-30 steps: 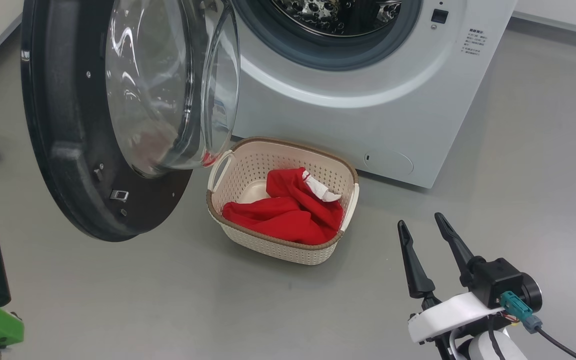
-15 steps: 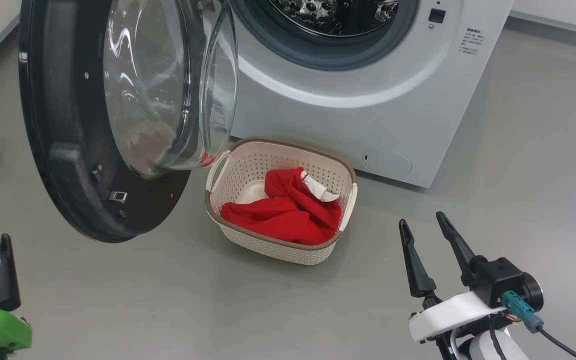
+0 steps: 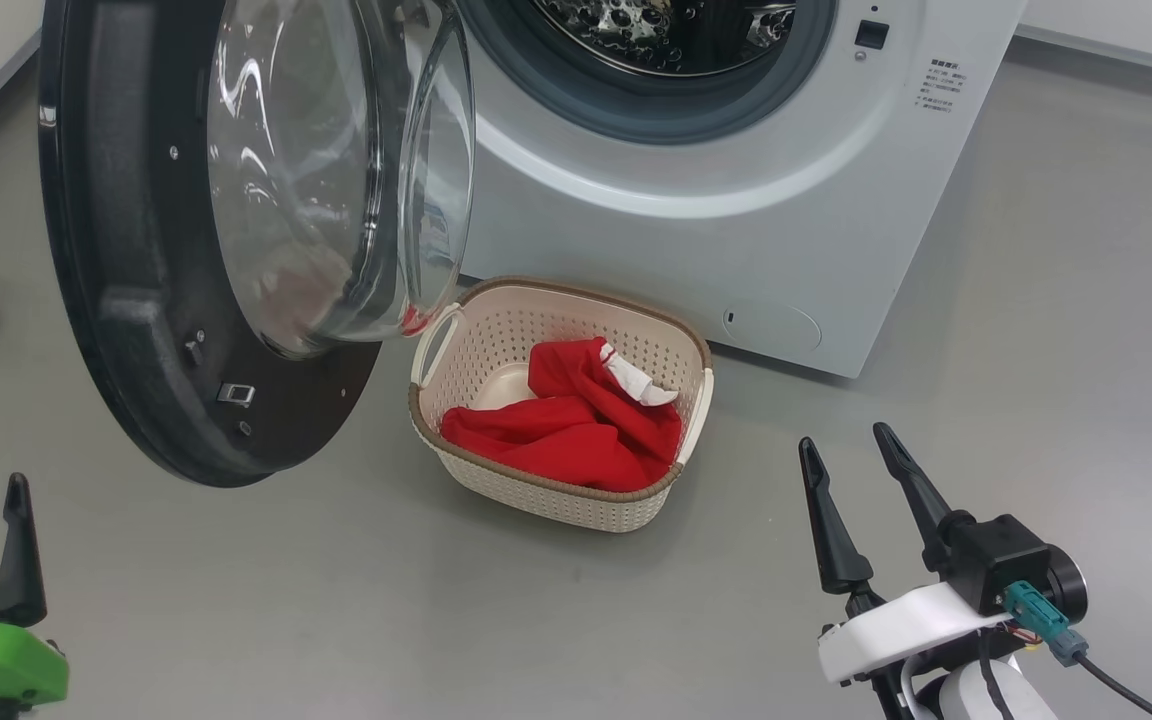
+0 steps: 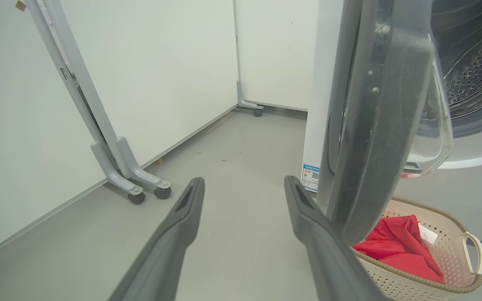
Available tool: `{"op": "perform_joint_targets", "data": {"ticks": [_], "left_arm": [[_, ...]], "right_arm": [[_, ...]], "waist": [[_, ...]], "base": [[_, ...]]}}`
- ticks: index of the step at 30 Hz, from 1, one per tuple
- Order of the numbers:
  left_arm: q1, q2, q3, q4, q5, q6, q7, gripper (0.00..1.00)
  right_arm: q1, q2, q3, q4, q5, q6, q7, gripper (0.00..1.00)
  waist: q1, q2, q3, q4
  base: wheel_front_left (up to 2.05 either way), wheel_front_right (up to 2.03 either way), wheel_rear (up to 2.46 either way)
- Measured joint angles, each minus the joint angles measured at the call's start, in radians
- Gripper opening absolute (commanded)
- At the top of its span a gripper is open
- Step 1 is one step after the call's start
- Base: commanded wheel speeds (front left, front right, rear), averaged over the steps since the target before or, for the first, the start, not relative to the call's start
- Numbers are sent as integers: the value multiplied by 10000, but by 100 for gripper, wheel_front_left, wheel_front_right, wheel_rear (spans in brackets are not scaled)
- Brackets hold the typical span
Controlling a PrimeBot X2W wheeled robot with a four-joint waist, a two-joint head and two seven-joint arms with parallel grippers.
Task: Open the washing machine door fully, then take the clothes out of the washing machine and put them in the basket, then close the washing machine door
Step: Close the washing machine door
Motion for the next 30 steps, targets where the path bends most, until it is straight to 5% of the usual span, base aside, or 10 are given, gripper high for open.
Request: {"op": "perform_joint_targets", "data": {"ticks": [5, 6, 7, 8, 13, 20, 26, 30], "left_arm": [[0, 65, -54, 6, 2, 0, -27, 100], [0, 104, -94, 6, 0, 0, -27, 75], [0, 128, -125, 6, 0, 0, -27, 13], [0, 140, -148, 6, 0, 0, -27, 0], [-1, 282, -324, -50, -42, 0, 25, 0], [-353, 309, -184, -552, -1567, 0, 441, 0], [-1337, 313, 345, -761, -3714, 0, 1639, 0], [-2235, -552, 1753, -374, -6569, 0, 2769, 0]], "right_arm": [[6, 0, 2, 2, 0, 2, 0, 100], [8, 0, 8, 2, 0, 2, 0, 100], [12, 0, 15, 2, 0, 2, 0, 100], [16, 2, 23, 2, 0, 4, 0, 100], [39, 6, 59, 2, 0, 4, 0, 100], [136, 19, 77, 2, 0, 6, 0, 100], [135, 27, 82, -13, -2, 6, 0, 100], [130, 35, 159, -13, -4, 82, 0, 100]], "waist": [[0, 0, -26, -3], [0, 0, -30, -5], [0, 0, -34, -8], [0, 0, -37, -11], [0, 0, -32, -28], [0, 0, 52, -54], [0, 0, 179, -63], [0, 0, 263, -79]], "base": [[0, 0, 0], [0, 0, 0], [0, 0, 0], [0, 0, 0], [0, 0, 0], [0, 0, 0], [0, 0, 0], [0, 0, 0]]}}
